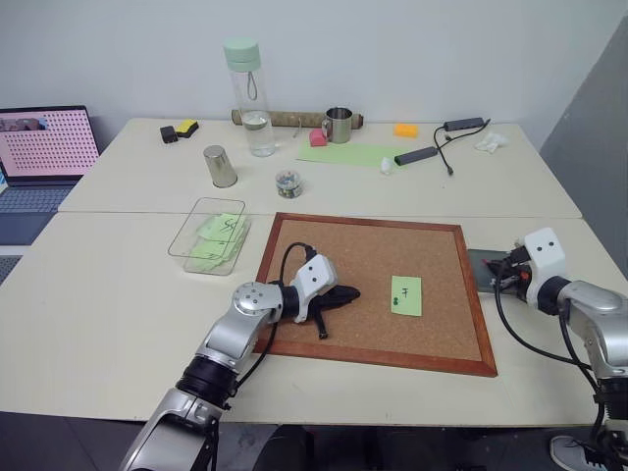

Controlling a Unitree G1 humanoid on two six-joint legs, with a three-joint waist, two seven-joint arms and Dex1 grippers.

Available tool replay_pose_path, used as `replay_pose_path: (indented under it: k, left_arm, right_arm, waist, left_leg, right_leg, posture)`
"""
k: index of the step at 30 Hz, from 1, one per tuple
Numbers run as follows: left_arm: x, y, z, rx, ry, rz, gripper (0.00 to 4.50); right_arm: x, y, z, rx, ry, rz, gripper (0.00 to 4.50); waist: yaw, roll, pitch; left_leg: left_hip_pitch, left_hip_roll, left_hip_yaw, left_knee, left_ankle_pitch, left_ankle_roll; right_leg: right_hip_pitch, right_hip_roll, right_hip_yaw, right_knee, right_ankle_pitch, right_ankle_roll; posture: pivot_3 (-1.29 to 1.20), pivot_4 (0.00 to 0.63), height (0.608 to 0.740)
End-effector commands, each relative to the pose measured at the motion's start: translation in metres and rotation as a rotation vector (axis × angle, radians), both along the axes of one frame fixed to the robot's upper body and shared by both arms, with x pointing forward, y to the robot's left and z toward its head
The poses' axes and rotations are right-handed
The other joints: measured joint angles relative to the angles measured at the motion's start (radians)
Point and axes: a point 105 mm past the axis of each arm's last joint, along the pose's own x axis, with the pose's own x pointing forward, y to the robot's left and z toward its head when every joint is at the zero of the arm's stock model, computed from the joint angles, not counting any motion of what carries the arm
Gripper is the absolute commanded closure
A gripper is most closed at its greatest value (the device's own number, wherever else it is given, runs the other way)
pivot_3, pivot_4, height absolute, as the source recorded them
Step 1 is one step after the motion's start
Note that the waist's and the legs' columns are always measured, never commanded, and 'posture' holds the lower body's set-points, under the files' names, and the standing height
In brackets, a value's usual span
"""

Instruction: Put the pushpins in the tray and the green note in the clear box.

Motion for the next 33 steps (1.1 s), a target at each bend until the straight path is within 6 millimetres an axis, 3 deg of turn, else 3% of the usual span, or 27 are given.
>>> replay_pose_path:
  k: [1,11,15,18,22,27,33]
  left_arm:
    - [-0.013,0.005,-0.03,0.077,0.093,-0.006,4.5]
    - [-0.014,0.005,-0.03,0.079,0.094,-0.01,4.5]
    - [-0.014,0.006,-0.03,0.083,0.094,-0.014,4.5]
    - [-0.013,0.006,-0.03,0.086,0.094,-0.016,4.5]
    - [-0.014,0.007,-0.031,0.09,0.095,-0.017,4.5]
    - [-0.014,0.007,-0.032,0.095,0.094,-0.02,4.5]
    - [-0.014,0.008,-0.032,0.097,0.094,-0.017,4.5]
  right_arm:
    - [0.005,0.0,0.021,0.001,-0.085,0.015,3.24]
    - [-0.006,0.011,0.054,-0.039,-0.122,0.161,1.28]
    - [-0.024,0.046,0.057,-0.043,-0.091,0.386,0.42]
    - [-0.042,0.082,0.049,-0.032,-0.054,0.568,0.42]
    - [-0.052,0.111,0.036,-0.023,-0.026,0.688,0.42]
    - [-0.046,0.131,0.02,0.021,-0.023,0.742,0.42]
    - [-0.039,0.142,0.008,0.056,-0.008,0.77,0.42]
  waist:
    - [0.0,0.0,0.0]
    - [0.0,0.0,0.0]
    - [0.0,0.0,0.0]
    - [0.0,0.0,0.0]
    - [0.0,0.0,0.0]
    - [0.0,-0.001,0.0]
    - [0.0,-0.001,-0.001]
  left_leg:
    - [0.0,0.0,0.0,0.0,0.0,0.0]
    - [0.0,0.0,0.0,0.0,0.0,0.0]
    - [0.0,0.0,0.0,0.0,0.0,0.0]
    - [0.0,0.0,-0.001,0.0,0.0,0.0]
    - [0.0,0.0,-0.001,0.0,0.0,0.0]
    - [0.001,0.0,-0.001,0.0,0.0,0.0]
    - [0.001,0.0,-0.001,0.0,0.0,0.0]
  right_leg:
    - [0.0,0.0,0.0,0.0,0.0,0.0]
    - [0.0,0.0,0.0,0.0,0.0,0.0]
    - [0.0,0.0,0.0,0.0,0.0,0.0]
    - [0.0,0.0,-0.001,-0.001,0.0,0.0]
    - [0.001,0.0,-0.001,-0.001,0.0,0.0]
    - [0.001,0.0,-0.001,-0.001,0.0,0.0]
    - [0.0,0.0,-0.001,-0.001,0.0,0.0]
  posture:
    - [0.0,0.15,0.74]
    - [0.0,0.15,0.74]
    - [0.0,0.15,0.74]
    - [0.0,0.15,0.74]
    - [0.0,0.15,0.74]
    - [0.0,0.15,0.74]
    - [0.0,0.15,0.74]
